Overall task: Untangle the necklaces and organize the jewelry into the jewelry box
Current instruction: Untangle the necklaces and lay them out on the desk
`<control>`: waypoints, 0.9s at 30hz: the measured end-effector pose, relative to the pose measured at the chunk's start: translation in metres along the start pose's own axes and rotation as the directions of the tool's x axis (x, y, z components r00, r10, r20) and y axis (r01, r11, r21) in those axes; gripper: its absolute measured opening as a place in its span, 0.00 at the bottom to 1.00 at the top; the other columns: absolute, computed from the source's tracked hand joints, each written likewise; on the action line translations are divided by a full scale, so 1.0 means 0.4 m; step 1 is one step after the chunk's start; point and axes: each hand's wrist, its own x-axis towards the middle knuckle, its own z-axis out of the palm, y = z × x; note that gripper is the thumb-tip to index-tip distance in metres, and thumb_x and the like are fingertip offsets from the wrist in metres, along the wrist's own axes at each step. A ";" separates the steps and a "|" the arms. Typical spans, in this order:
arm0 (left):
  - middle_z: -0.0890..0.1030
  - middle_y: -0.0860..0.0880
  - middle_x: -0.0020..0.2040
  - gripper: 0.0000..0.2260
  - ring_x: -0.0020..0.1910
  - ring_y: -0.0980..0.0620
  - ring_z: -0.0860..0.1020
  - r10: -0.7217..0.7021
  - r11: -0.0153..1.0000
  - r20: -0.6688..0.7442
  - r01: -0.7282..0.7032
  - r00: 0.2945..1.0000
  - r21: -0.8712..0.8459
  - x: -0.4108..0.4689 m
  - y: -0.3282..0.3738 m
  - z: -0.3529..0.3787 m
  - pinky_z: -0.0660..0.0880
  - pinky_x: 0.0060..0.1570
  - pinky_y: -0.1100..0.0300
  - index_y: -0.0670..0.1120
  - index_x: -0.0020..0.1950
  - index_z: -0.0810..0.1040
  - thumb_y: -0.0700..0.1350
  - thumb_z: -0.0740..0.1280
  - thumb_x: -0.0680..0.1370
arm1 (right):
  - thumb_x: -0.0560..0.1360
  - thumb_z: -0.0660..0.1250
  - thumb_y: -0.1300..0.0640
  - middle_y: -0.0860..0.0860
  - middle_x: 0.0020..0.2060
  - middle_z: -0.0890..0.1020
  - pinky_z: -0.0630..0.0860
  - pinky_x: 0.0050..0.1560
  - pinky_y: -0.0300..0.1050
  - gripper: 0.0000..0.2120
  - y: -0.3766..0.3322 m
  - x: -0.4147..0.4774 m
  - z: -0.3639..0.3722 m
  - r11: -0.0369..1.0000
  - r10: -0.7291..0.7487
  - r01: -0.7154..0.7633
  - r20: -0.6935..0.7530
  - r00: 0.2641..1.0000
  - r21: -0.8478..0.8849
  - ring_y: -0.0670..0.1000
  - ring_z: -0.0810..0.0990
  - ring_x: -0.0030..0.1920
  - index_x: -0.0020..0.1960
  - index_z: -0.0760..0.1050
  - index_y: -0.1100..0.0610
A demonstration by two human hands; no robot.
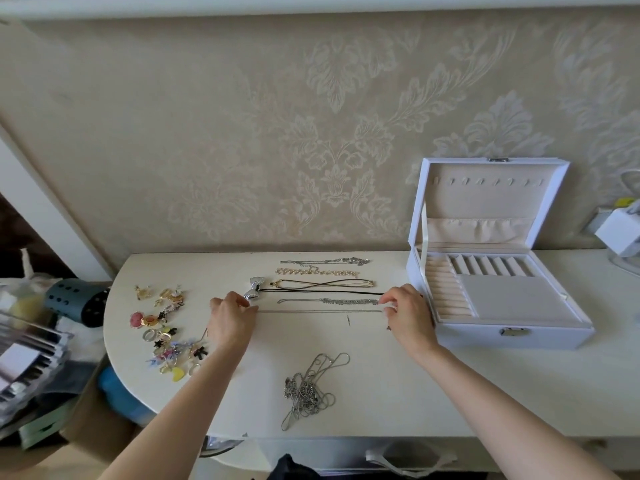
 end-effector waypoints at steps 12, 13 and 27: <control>0.73 0.47 0.60 0.07 0.59 0.46 0.71 0.293 0.917 0.009 -0.283 0.956 0.280 -0.092 0.035 -0.034 0.68 0.55 0.56 0.49 0.54 0.77 0.46 0.67 0.77 | 0.71 0.71 0.60 0.46 0.42 0.77 0.73 0.45 0.41 0.06 -0.113 -0.107 -0.008 0.961 -0.260 0.277 0.405 0.877 0.016 0.45 0.75 0.41 0.46 0.82 0.52; 0.75 0.48 0.58 0.06 0.57 0.48 0.73 0.361 0.907 0.032 -0.359 0.932 0.218 -0.099 0.037 -0.031 0.70 0.52 0.59 0.49 0.53 0.78 0.45 0.67 0.77 | 0.71 0.72 0.57 0.45 0.43 0.76 0.72 0.45 0.41 0.06 -0.120 -0.117 -0.002 0.956 -0.264 0.294 0.438 0.859 -0.002 0.45 0.74 0.42 0.47 0.81 0.51; 0.77 0.51 0.47 0.16 0.47 0.53 0.74 0.335 0.800 0.746 -0.592 0.575 0.097 -0.182 0.038 -0.045 0.73 0.52 0.56 0.47 0.50 0.72 0.45 0.76 0.68 | 0.75 0.66 0.60 0.44 0.44 0.70 0.64 0.43 0.42 0.03 -0.112 -0.131 -0.019 0.884 -0.283 0.411 0.447 0.849 -0.221 0.50 0.72 0.53 0.47 0.77 0.54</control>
